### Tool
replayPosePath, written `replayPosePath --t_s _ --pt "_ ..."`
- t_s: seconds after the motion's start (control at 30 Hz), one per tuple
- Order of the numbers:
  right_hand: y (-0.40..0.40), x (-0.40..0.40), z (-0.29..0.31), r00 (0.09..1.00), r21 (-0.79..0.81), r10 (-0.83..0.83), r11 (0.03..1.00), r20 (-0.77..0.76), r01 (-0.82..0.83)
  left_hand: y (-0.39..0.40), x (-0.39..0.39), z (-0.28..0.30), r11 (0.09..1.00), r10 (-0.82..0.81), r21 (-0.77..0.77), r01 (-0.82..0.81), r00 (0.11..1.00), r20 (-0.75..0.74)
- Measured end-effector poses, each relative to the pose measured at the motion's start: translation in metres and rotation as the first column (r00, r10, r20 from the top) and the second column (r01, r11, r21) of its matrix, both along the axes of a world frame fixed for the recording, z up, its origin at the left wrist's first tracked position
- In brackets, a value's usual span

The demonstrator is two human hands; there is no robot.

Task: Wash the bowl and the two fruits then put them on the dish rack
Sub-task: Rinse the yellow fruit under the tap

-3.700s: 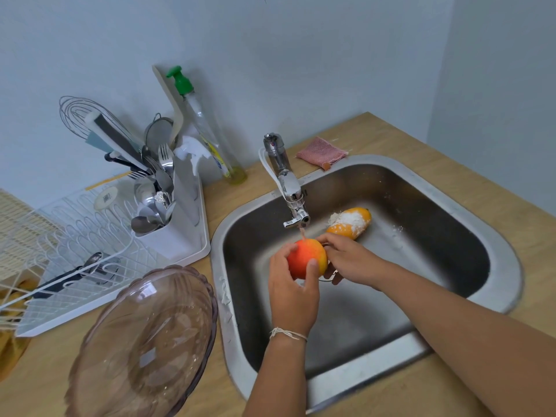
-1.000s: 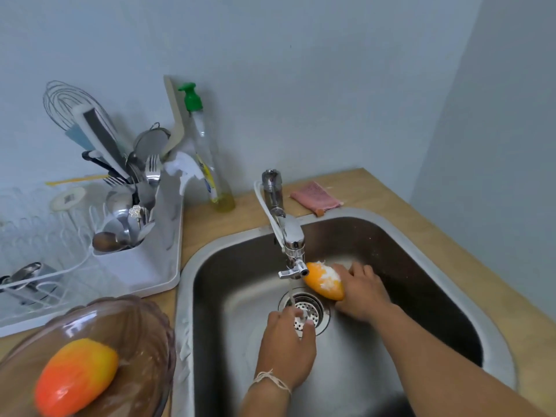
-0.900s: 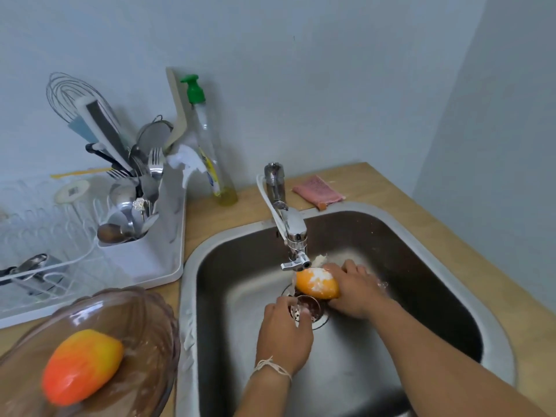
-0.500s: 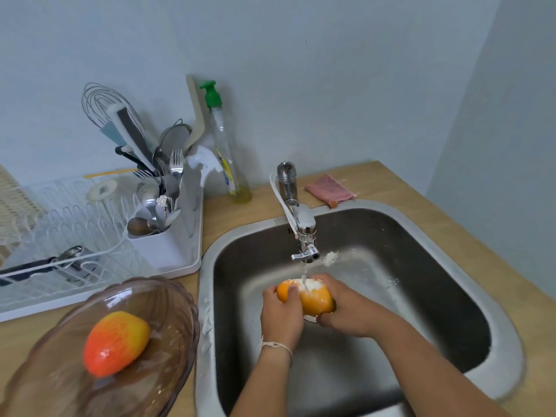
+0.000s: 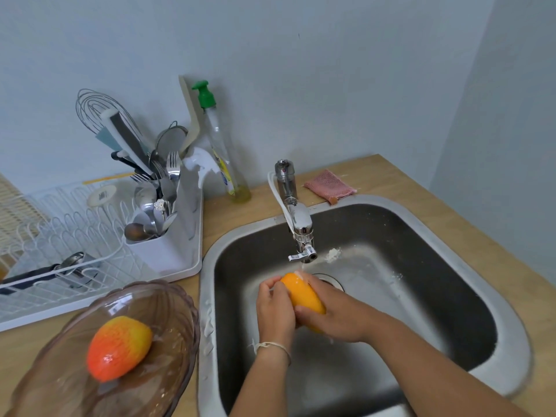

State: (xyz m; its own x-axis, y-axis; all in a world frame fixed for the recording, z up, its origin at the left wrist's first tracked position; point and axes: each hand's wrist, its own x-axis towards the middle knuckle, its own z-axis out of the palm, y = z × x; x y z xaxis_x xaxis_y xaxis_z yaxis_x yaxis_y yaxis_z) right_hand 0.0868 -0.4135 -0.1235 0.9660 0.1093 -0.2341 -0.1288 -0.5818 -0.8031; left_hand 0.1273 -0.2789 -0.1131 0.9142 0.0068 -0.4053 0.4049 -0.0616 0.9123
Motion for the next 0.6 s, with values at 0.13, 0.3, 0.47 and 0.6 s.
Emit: replayPosePath --t_s 0.13,0.3,0.47,0.6 --pt "0.0 0.005 -0.004 0.996 0.055 -0.089 0.995 0.011 0.088 -0.001 -0.002 0.001 1.0 -0.017 -0.025 0.018 1.0 0.025" --pt "-0.002 0.012 0.0 0.948 0.173 -0.298 0.933 -0.112 0.314 -0.004 -0.006 -0.001 0.996 -0.081 -0.027 0.085 0.989 0.125" --pt "-0.003 0.007 0.012 0.835 0.192 -0.36 0.862 -0.417 0.468 -0.005 -0.014 -0.008 0.948 -0.309 0.188 0.258 0.888 0.341" --pt "-0.006 0.011 0.008 0.791 0.358 -0.382 0.738 -0.478 0.572 -0.004 -0.016 -0.006 0.885 -0.444 0.306 0.35 0.832 0.333"
